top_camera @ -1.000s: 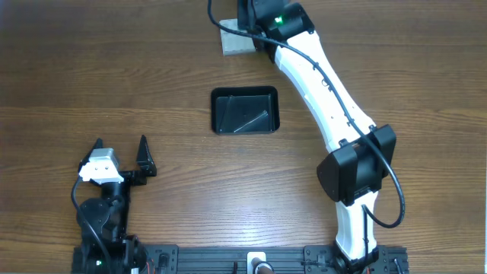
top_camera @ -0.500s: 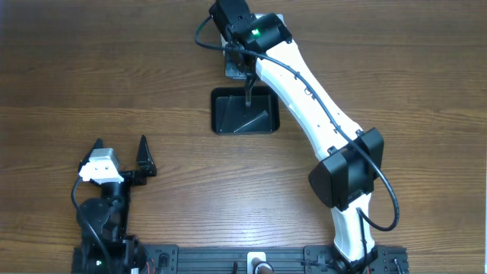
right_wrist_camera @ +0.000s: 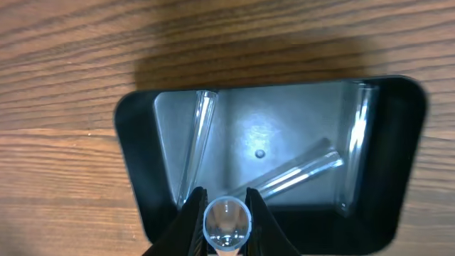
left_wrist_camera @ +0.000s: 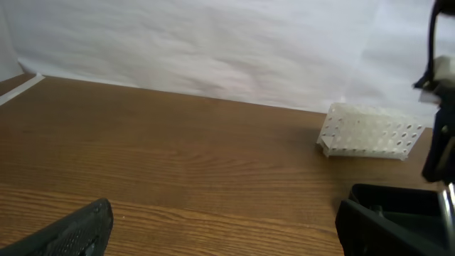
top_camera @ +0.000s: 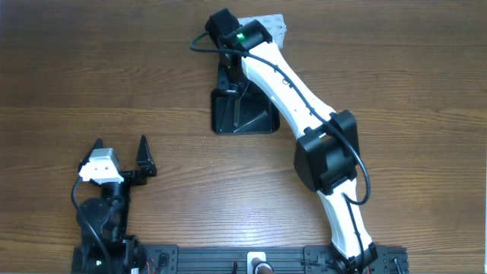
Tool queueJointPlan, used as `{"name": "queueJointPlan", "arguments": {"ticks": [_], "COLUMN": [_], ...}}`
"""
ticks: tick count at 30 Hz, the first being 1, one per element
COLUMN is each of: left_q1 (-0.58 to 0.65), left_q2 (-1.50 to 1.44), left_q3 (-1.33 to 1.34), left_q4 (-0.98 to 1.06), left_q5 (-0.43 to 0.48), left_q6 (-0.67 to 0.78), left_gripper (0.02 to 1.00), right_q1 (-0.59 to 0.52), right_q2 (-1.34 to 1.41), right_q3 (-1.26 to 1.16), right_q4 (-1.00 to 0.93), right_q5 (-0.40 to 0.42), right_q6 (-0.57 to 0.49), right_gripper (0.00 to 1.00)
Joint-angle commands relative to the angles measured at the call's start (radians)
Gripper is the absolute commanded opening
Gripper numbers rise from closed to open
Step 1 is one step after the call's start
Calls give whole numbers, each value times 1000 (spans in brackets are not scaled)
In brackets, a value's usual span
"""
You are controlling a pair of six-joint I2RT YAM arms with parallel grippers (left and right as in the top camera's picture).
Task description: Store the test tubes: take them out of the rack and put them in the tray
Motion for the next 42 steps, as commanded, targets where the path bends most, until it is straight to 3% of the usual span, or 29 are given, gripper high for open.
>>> {"name": "queueJointPlan", "arguments": {"ticks": [1, 23, 26, 29, 31, 37, 42], "left_q1": [5, 5, 5, 5, 5, 5, 5], "left_q2": [-6, -6, -6, -6, -6, -6, -6], "left_q3": [-4, -4, -4, -4, -4, -4, -4], "left_q4": [-4, -4, -4, -4, -4, -4, -4], "left_q5": [13, 13, 13, 13, 13, 13, 13], "left_q6": [15, 15, 15, 15, 15, 15, 15], "left_gripper": [998, 996, 998, 1000, 996, 998, 998], "right_q1": [-6, -37, -37, -39, -40, -45, -63], "right_q2": [29, 126, 134, 135, 135, 124, 110], "right_q3": [3, 3, 3, 3, 4, 77, 210], "right_q4": [11, 58, 67, 82, 95, 99, 38], "right_q5": [-18, -18, -22, -22, -32, -140, -141], "right_q6": [14, 25, 25, 25, 25, 24, 21], "right_gripper": [38, 69, 145, 343, 415, 509, 676]}}
